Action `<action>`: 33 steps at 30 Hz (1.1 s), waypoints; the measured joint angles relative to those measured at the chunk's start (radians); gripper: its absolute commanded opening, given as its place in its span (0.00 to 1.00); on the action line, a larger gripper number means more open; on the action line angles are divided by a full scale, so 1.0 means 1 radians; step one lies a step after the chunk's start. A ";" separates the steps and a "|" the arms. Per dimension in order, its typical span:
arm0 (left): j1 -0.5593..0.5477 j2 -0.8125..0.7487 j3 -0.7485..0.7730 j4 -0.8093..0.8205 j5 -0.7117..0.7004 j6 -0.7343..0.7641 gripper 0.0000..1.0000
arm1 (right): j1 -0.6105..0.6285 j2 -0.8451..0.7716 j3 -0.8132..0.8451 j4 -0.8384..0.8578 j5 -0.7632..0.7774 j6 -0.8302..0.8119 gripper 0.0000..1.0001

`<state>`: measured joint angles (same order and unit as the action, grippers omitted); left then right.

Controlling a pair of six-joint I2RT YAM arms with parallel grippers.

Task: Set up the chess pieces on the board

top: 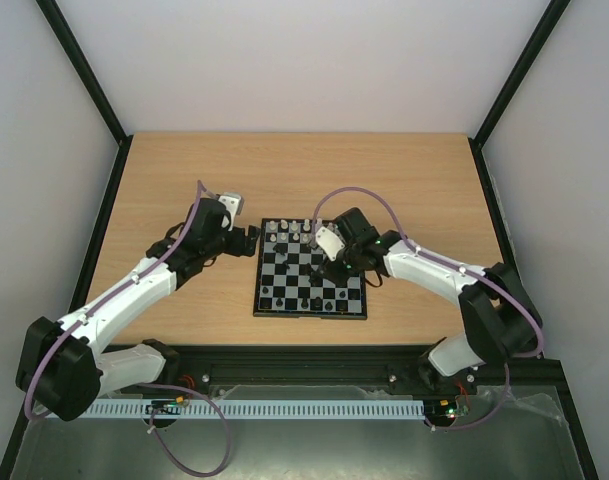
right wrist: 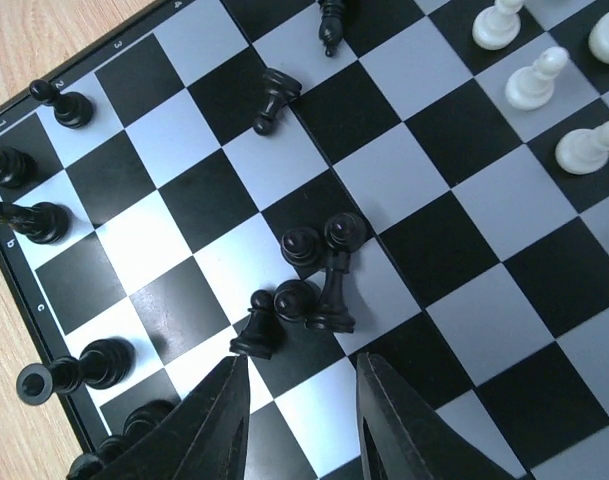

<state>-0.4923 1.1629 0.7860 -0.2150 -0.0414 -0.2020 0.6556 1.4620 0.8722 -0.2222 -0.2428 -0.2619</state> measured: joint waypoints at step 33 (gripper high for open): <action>0.000 0.000 -0.002 0.000 0.045 0.042 0.92 | 0.100 0.192 0.100 -0.027 0.072 -0.026 0.11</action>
<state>-0.4923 1.1625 0.7841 -0.2153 0.0036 -0.1600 0.7551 1.6539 0.9722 -0.2497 -0.1703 -0.2882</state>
